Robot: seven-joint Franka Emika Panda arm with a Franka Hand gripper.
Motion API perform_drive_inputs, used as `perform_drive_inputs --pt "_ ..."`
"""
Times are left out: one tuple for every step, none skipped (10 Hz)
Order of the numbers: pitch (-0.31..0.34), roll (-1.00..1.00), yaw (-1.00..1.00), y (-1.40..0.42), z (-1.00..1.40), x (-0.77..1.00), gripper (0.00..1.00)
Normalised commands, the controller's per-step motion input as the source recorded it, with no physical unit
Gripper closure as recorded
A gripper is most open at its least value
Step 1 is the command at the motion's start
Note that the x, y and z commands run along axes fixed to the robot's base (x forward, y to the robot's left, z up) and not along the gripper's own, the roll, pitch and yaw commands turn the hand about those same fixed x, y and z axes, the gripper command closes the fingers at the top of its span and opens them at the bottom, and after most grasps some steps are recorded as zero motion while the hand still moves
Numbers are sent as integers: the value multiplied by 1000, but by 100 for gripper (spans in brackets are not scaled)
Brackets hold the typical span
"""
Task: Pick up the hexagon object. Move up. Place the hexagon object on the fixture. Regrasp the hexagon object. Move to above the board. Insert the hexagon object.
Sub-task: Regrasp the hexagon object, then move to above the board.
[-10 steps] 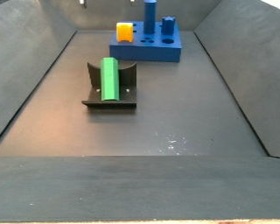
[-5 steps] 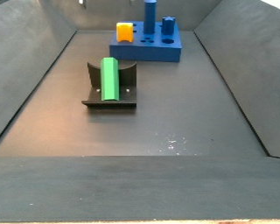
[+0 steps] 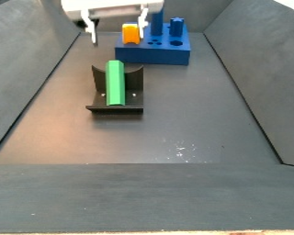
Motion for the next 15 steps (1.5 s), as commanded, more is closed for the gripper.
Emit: perform_drive_inputs --pt "-93 117 113 35 -1000 113 0" --pt "-109 105 88 31 -1000 120 0" --pt "-118 87 46 26 -1000 129 0" --pt "-116 82 28 23 -916 120 0" --pt "-101 81 -4 10 -713 99 0" --pt "-85 79 -25 3 -568 84 0" --pt "-62 74 -40 0 -379 78 0" --pt "-43 70 -43 4 -246 76 0" --pt "-22 62 -43 -10 -181 16 0" --pt "-22 62 -42 -9 -180 15 0" --pt "-21 61 -38 -9 -179 14 0" --pt "-19 60 -35 -9 -179 14 0" --pt "-17 58 -31 -8 -179 14 0" --pt "0 0 0 0 0 0 100" --pt "-42 -114 -302 209 1000 142 100"
